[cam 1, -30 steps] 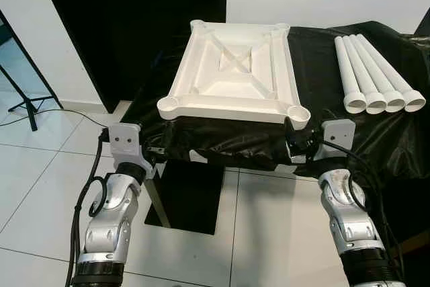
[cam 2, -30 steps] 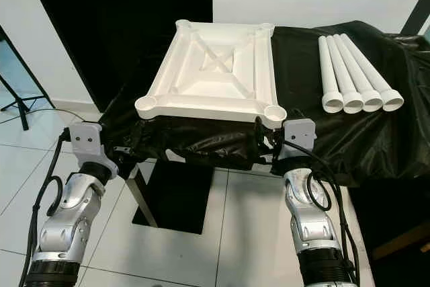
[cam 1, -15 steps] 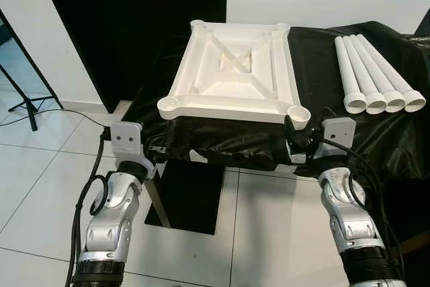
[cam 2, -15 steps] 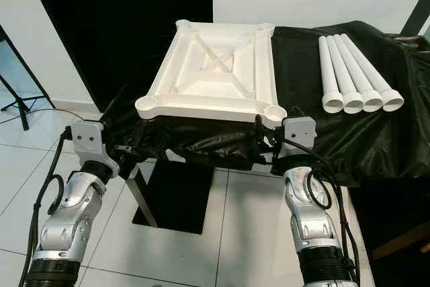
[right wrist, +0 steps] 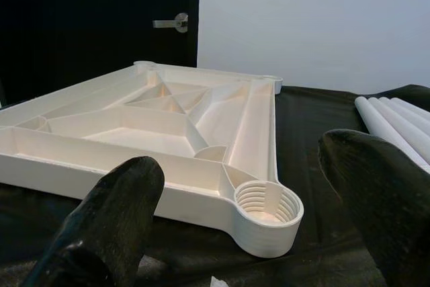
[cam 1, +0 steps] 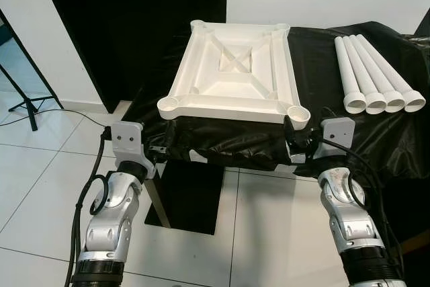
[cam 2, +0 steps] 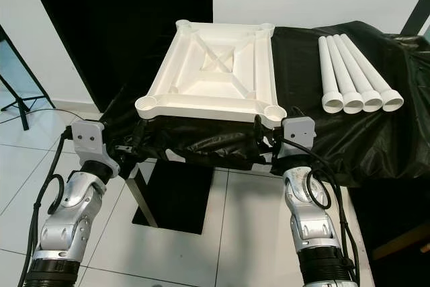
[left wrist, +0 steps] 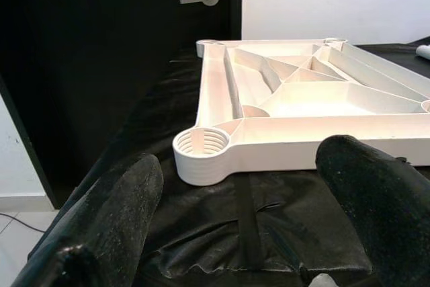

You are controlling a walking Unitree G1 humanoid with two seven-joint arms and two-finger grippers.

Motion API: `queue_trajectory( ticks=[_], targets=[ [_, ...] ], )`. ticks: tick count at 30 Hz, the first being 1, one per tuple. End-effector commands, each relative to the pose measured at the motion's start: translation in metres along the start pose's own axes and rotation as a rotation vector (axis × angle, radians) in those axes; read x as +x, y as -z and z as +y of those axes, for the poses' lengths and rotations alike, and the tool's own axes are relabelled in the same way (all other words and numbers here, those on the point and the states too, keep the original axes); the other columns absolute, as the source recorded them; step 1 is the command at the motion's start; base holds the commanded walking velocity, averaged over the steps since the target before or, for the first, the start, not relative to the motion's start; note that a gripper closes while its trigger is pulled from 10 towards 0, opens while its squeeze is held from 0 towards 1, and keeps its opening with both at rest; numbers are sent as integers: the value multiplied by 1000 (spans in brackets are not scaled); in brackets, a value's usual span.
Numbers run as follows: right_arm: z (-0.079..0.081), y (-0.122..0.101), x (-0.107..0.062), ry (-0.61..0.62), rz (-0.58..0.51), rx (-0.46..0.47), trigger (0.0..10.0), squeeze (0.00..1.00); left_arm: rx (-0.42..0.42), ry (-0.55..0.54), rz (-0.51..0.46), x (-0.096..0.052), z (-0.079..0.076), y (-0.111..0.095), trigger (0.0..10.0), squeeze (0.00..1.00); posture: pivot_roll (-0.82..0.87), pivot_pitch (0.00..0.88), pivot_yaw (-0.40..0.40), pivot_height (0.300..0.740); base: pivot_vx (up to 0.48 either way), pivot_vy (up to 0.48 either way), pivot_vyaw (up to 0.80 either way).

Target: Building children table

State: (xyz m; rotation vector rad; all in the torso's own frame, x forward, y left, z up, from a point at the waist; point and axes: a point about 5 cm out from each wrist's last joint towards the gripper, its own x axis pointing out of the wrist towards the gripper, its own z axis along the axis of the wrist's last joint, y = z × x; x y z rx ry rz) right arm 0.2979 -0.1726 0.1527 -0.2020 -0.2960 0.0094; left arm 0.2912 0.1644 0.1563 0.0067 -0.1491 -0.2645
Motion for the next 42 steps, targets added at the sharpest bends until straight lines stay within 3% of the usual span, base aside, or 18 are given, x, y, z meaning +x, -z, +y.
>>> queue_trajectory(
  ticks=[1,22,25,33,38,42],
  targets=[
    [0,0,0,5,5,-2,10000,0,22,48,-1,-1,-2,-1,10000,0,24,0,18,740,0,-251,0],
    [0,1,-2,13,13,1,10000,0,25,52,5,-1,-2,-1,10000,0,27,0,24,740,0,-433,0],
    [-1,1,-2,15,14,1,10000,0,-7,34,17,0,-2,1,10000,0,26,0,25,740,0,0,0],
    [-1,2,-2,15,18,1,10000,0,14,-39,34,3,5,0,10000,0,24,0,26,740,0,0,0],
    [-1,1,-2,15,17,0,10000,0,27,-36,26,3,5,-1,10000,0,23,0,26,740,0,0,0],
    [-2,1,-2,18,17,-1,10000,0,-12,-18,32,3,5,0,10000,0,20,0,27,740,0,0,0]
  ],
)
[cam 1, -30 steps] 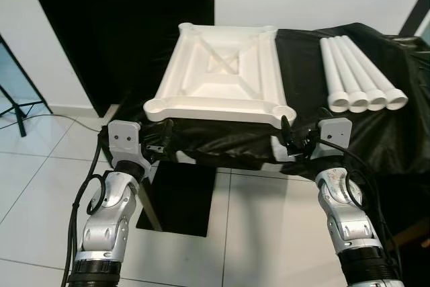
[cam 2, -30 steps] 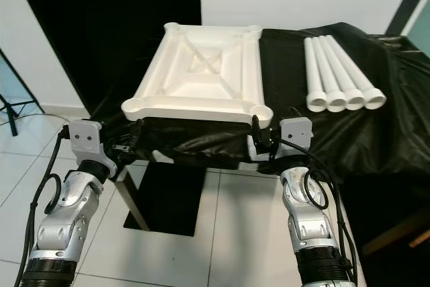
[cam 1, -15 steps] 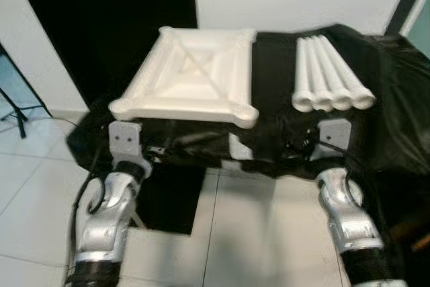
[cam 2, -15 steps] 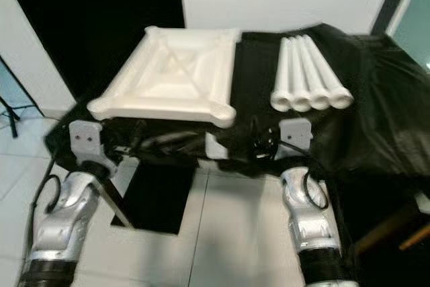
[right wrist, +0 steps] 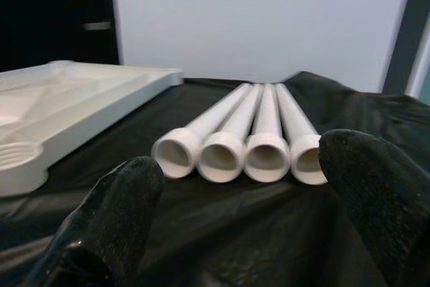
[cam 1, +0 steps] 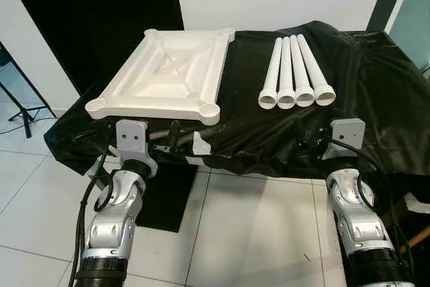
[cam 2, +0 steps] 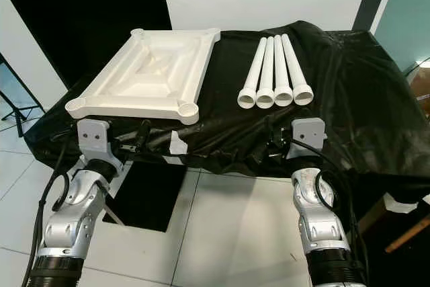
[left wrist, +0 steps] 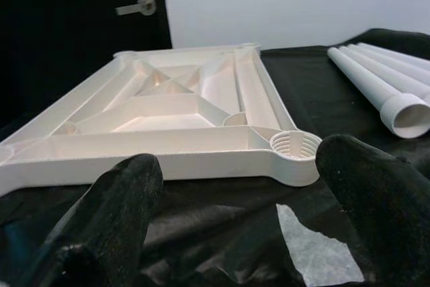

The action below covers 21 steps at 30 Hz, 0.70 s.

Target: Building children table

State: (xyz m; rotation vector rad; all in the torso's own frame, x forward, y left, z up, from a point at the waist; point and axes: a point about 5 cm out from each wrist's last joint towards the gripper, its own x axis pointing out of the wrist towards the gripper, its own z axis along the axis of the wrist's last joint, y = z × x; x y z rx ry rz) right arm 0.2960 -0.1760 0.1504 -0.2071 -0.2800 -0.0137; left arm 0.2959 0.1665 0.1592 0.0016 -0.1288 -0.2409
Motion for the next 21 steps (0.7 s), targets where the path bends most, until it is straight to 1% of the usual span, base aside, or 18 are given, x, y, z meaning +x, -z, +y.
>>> queue_trajectory(
  ticks=[1,7,11,16,21],
  targets=[
    [1,-1,1,-3,-1,7,10000,0,-6,6,13,-1,2,2,10000,0,20,0,27,740,0,0,0],
    [1,-1,0,1,-1,5,10000,0,-39,9,22,-1,3,3,10000,0,20,0,29,740,0,0,0],
    [1,-1,-1,1,0,5,10000,0,-40,13,25,-1,3,3,10000,0,20,0,32,740,0,0,0],
    [2,-1,-2,1,0,6,10000,0,-42,19,31,-1,3,3,10000,0,21,0,33,740,0,373,0],
    [2,-1,-2,2,1,5,10000,0,-39,19,29,-1,3,2,10000,0,21,0,35,740,0,480,0]
  ],
)
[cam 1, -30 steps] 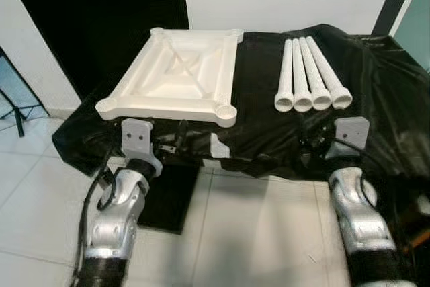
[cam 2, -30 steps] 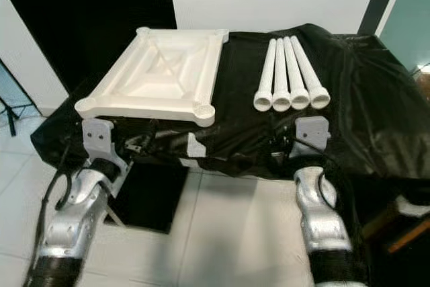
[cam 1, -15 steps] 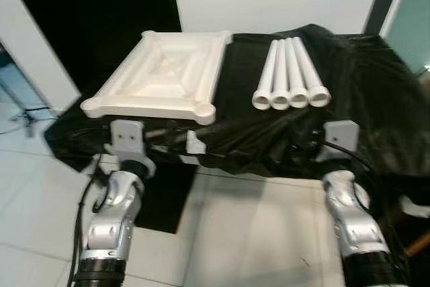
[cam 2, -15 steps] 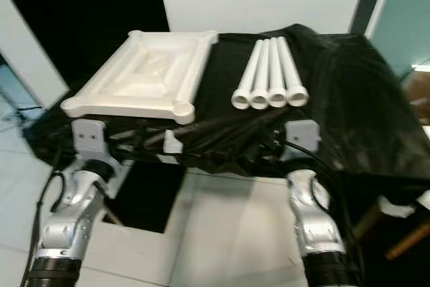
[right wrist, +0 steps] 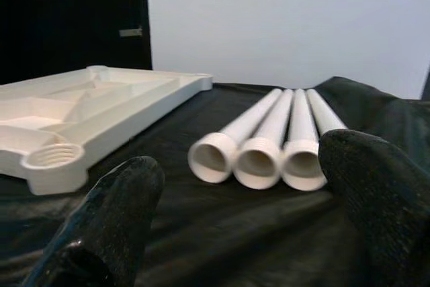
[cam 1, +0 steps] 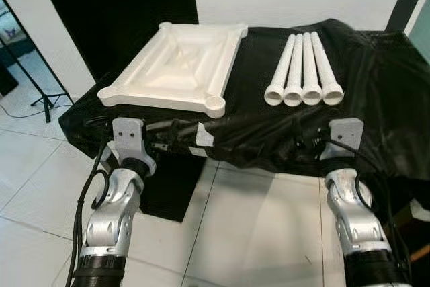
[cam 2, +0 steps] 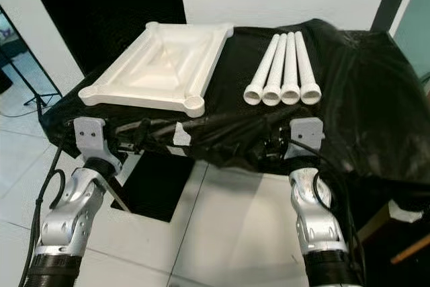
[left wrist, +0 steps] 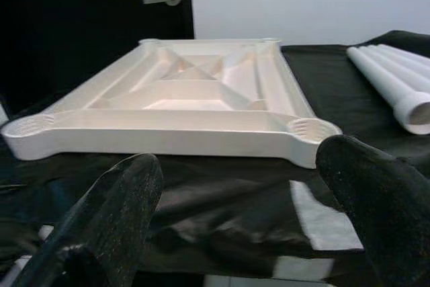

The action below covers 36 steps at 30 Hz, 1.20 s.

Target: Building children table

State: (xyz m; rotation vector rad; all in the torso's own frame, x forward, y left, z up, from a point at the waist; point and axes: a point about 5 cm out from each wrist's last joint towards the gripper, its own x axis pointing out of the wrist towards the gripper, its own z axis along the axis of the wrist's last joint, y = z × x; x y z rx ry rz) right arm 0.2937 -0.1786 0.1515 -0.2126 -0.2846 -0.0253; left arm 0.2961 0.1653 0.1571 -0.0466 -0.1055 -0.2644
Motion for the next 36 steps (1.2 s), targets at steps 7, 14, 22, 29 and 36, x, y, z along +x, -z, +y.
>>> queue_trajectory(
  ticks=[7,14,22,29,36],
  targets=[
    [4,0,0,-7,6,12,10000,0,15,2,11,-1,5,-1,10000,0,21,0,39,740,0,480,0],
    [2,1,-3,-1,10,6,10000,0,55,11,-4,-2,1,-3,10000,0,19,0,41,740,0,140,0],
    [1,1,-3,0,9,1,10000,0,51,44,-24,-4,-1,-7,10000,0,18,0,42,740,0,0,0],
    [-4,-4,-2,10,-15,-6,10000,0,76,58,-50,-2,1,-14,10000,0,17,0,38,740,0,0,0],
    [-7,-8,1,15,-32,-10,10000,0,90,72,-80,0,1,-23,10000,0,17,0,37,740,0,0,0]
  ],
)
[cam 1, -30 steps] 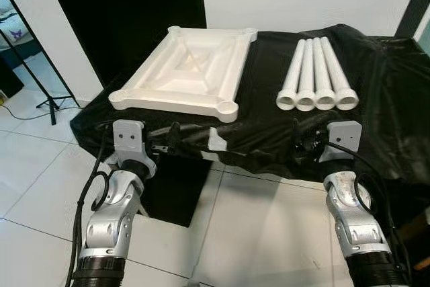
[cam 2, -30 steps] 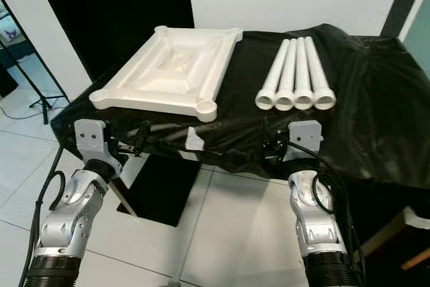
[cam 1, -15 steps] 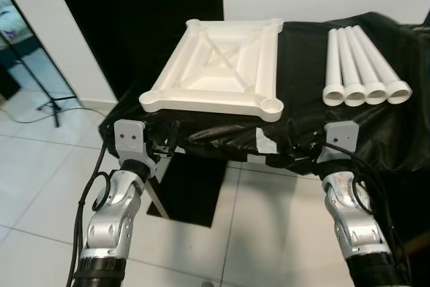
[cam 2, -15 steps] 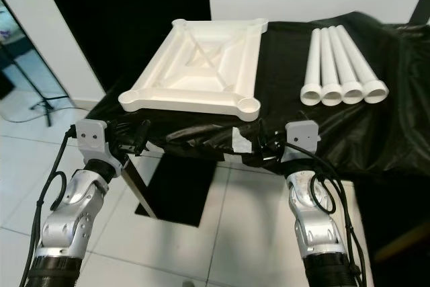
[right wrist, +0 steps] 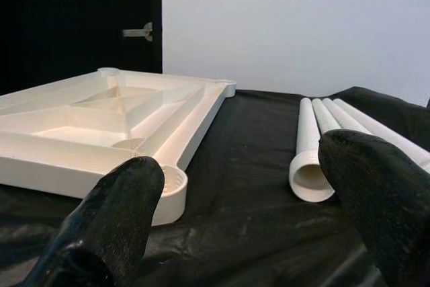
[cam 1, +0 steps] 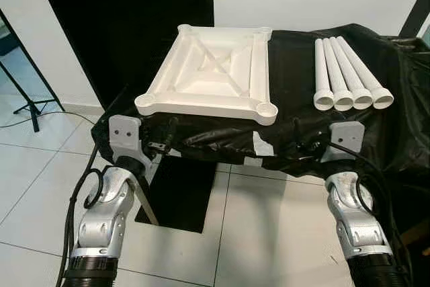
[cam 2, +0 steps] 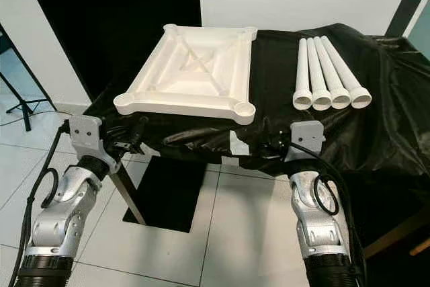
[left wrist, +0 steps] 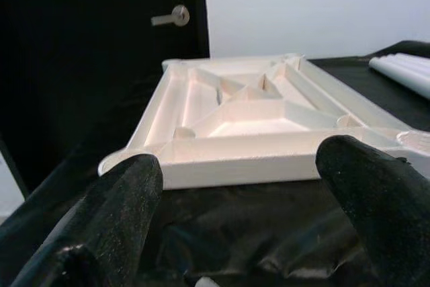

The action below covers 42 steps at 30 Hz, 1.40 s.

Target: Building children table

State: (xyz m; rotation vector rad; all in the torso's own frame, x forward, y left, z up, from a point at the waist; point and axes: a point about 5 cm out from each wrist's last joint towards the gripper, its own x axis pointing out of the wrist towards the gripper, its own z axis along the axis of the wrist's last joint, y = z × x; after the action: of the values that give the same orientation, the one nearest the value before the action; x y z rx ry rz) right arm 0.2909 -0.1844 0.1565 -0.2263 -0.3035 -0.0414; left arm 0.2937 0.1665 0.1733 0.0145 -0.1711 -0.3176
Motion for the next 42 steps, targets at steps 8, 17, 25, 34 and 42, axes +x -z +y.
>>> queue_trajectory(
  ticks=[8,17,25,34,42],
  targets=[
    [-1,-11,6,0,-39,8,10000,0,19,38,-43,1,-1,-12,10000,0,17,0,36,740,30,0,0],
    [-8,-17,9,39,-61,10,10000,0,6,66,-52,2,-4,-15,10000,0,18,0,37,740,268,0,0],
    [-8,-15,7,45,-51,15,10000,0,4,69,-56,3,-5,-16,10000,0,18,0,38,740,345,0,0],
    [-8,-15,8,42,-49,12,10000,0,-13,69,-64,3,-6,-16,10000,0,20,0,36,740,267,0,0],
    [-7,-14,7,36,-46,9,10000,0,-16,64,-77,1,-7,-16,10000,0,19,0,34,740,0,0,0]
  ],
)
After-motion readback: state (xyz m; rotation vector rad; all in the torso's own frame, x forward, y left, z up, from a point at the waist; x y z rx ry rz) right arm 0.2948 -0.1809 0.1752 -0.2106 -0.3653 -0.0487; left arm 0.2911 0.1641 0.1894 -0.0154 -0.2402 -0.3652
